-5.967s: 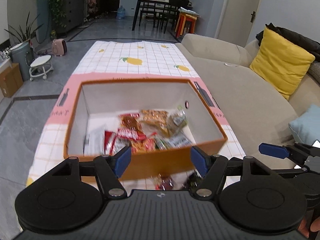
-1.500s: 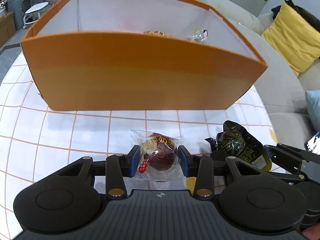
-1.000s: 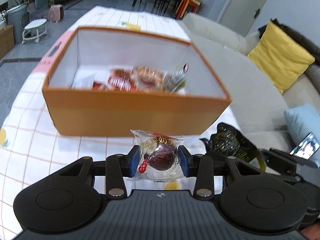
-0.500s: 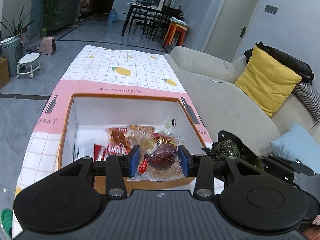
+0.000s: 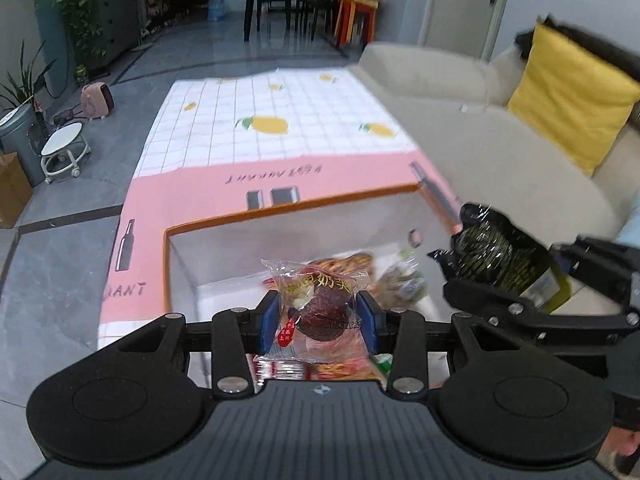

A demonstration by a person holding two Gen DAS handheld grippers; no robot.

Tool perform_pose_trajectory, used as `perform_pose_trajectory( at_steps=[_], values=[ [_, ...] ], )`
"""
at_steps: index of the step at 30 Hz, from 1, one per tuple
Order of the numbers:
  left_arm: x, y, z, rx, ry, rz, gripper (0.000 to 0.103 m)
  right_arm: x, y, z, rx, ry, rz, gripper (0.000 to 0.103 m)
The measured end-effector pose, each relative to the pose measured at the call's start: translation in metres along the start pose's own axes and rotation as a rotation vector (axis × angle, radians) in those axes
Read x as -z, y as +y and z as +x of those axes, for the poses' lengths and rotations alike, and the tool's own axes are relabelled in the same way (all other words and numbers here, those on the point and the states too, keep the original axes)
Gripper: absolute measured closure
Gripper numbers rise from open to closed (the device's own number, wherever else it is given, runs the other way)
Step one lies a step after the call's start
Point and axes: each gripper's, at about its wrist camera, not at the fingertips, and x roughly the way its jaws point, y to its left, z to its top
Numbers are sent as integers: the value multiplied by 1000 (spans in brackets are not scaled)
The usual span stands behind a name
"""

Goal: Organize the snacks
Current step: 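Lift both snacks and carry them over the orange box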

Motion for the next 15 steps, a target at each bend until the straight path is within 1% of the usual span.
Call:
perform_pose_trajectory(
  at_steps=[8,15],
  values=[
    [-4,6,51,-82,112,124,57,5,3,64,47,134,-82,55],
    [1,7,87,-115,189,169,57,17,2,107,76,266,-124,55]
  ],
)
